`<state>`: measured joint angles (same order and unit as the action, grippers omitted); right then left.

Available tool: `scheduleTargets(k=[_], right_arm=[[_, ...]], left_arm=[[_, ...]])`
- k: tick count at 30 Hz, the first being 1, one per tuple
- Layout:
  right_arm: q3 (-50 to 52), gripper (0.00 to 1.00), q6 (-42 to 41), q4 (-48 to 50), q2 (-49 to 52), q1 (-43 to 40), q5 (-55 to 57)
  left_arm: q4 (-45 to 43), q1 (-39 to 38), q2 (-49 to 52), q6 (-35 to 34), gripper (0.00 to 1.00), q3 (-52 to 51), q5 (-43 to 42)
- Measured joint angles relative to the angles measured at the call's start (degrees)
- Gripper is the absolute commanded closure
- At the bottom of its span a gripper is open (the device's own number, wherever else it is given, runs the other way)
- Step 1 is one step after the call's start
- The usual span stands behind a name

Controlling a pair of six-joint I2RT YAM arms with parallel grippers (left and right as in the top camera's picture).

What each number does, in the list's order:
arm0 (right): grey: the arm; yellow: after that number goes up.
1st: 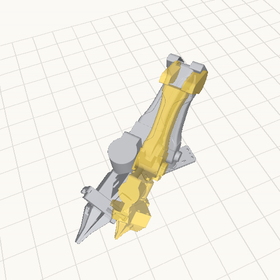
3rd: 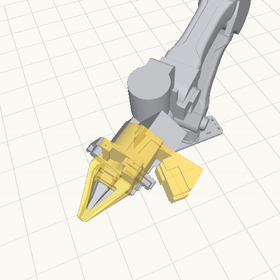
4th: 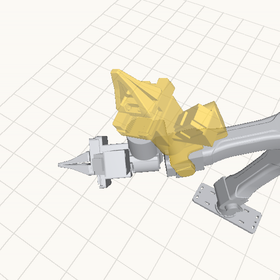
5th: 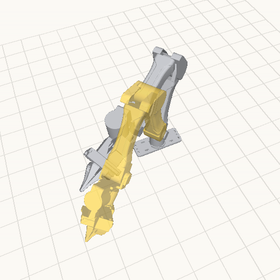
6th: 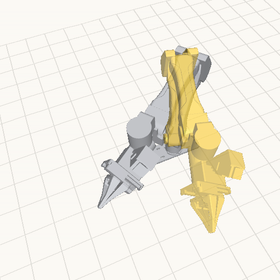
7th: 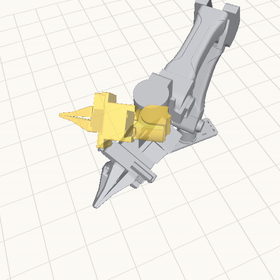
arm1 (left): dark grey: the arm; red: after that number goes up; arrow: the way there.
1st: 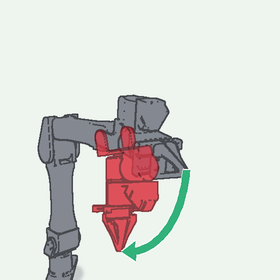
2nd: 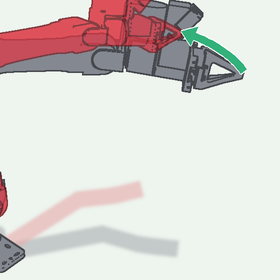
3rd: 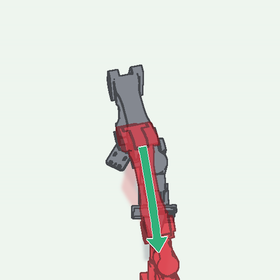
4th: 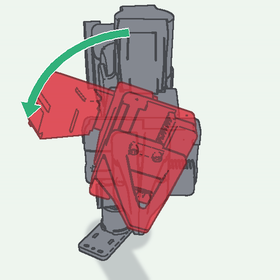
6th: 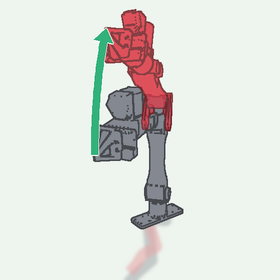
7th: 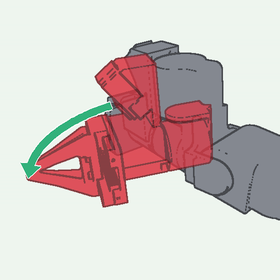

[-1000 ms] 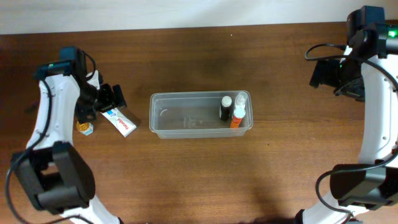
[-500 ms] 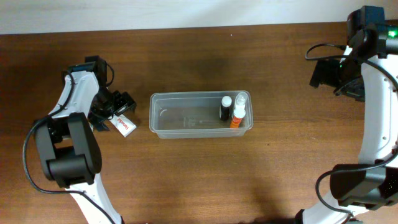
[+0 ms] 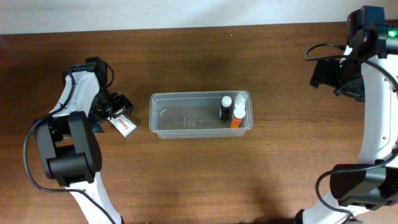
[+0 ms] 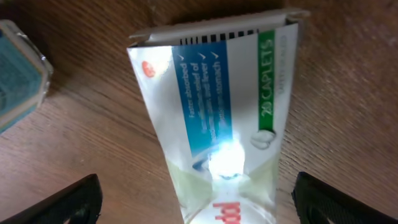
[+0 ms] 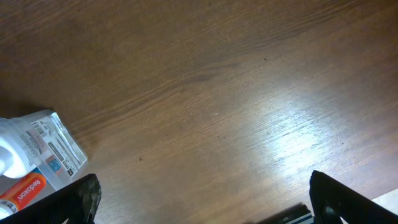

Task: Pack container
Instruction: 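Grasp the white Panadol box with the left gripper and lift it, then lower the Panadol box into the container's left half and release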

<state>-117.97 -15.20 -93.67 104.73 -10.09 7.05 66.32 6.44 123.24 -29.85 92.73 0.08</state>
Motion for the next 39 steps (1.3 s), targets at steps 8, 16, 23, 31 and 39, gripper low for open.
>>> scheduleTargets(k=[8, 16, 23, 31, 39], right_arm=[[0.00, 0.02, 0.00, 0.00, 0.00, 0.00, 0.00], [0.00, 0.02, 0.00, 0.00, 0.00, 0.00, 0.00], [0.00, 0.02, 0.02, 0.07, 0.00, 0.00, 0.00], [0.00, 0.02, 0.02, 0.00, 0.00, 0.00, 0.00], [0.00, 0.02, 0.00, 0.00, 0.00, 0.00, 0.00]], left_arm=[[-0.20, -0.02, 2.78, -0.09, 0.50, 0.07, -0.83], [4.55, 0.00, 3.32, 2.29, 0.55, 2.64, -0.76], [23.67, -0.48, 4.22, 9.60, 0.55, 26.82, -1.75], [29.94, -10.99, 1.25, 19.08, 0.54, 40.26, -2.69], [30.18, -26.40, -3.37, 37.79, 0.56, 40.81, -0.04]])
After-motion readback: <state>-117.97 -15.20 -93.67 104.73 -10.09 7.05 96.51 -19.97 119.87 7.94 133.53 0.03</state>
